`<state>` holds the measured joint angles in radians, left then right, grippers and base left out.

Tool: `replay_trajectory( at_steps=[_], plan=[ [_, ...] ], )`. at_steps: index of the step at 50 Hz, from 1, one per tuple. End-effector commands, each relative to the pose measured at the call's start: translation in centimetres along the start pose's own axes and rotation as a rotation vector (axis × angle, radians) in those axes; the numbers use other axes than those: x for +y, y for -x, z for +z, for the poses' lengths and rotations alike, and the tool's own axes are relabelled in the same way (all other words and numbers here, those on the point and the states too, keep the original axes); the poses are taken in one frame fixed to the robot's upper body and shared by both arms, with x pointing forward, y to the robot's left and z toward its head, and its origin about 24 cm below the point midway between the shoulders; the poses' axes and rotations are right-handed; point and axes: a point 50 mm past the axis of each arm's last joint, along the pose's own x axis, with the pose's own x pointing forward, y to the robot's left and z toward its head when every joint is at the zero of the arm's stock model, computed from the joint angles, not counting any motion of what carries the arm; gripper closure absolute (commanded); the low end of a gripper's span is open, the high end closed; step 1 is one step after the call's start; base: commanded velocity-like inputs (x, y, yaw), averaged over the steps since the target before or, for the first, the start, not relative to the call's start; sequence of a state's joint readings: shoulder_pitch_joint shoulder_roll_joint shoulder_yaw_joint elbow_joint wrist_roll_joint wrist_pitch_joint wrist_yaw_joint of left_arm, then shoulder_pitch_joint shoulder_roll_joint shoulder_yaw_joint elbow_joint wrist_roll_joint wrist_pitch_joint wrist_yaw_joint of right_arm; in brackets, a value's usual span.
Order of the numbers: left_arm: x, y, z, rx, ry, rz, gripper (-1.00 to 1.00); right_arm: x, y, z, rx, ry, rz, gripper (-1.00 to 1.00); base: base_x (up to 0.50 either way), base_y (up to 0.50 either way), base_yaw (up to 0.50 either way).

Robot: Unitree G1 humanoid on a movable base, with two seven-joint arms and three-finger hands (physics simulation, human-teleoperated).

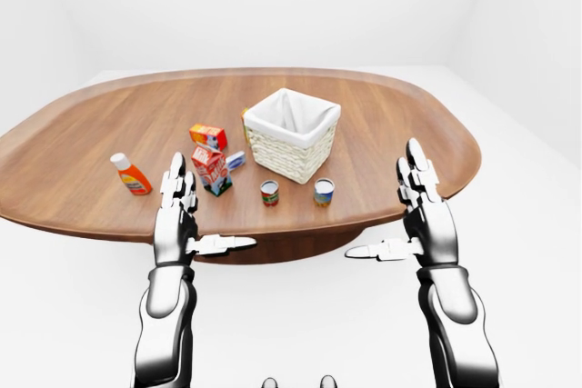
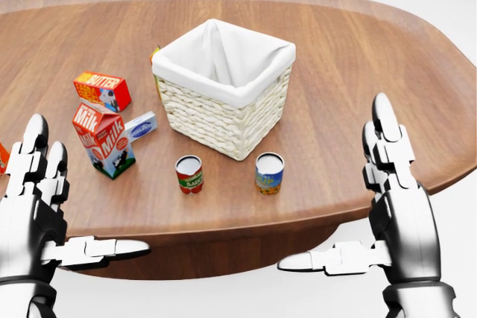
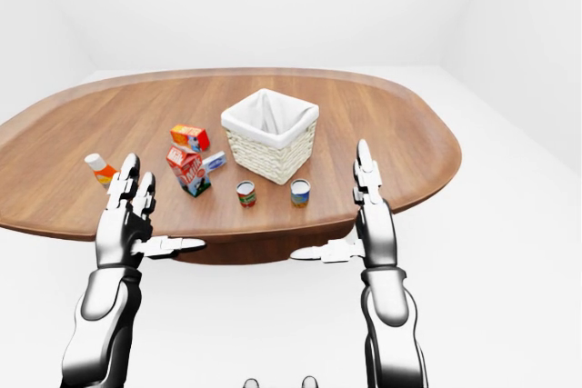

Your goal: Pick up the alphabet soup, and put it in the basket.

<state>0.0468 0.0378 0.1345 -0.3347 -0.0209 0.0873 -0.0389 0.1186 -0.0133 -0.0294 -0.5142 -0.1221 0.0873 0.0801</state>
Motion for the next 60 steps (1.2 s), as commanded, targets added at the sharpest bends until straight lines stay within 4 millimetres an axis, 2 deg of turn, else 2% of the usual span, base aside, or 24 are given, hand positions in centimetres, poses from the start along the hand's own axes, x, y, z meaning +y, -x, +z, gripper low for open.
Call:
replay_trajectory(
  at_steps=[1, 60],
  plan=[
    [-0.05, -0.01, 0.04, -0.002, -0.001, -0.002, -1.00, 0.05, -0.03, -0.03, 0.001, 0.001, 0.003, -1.00, 0.18, -0.04, 0.00],
    [-0.31, 0.09, -0.28, 0.010, -0.007, -0.013, -1.00, 0.27, -0.01, -0.35, 0.016, 0.009, 0.010, -1.00, 0.18, -0.02, 0.00]
  ],
)
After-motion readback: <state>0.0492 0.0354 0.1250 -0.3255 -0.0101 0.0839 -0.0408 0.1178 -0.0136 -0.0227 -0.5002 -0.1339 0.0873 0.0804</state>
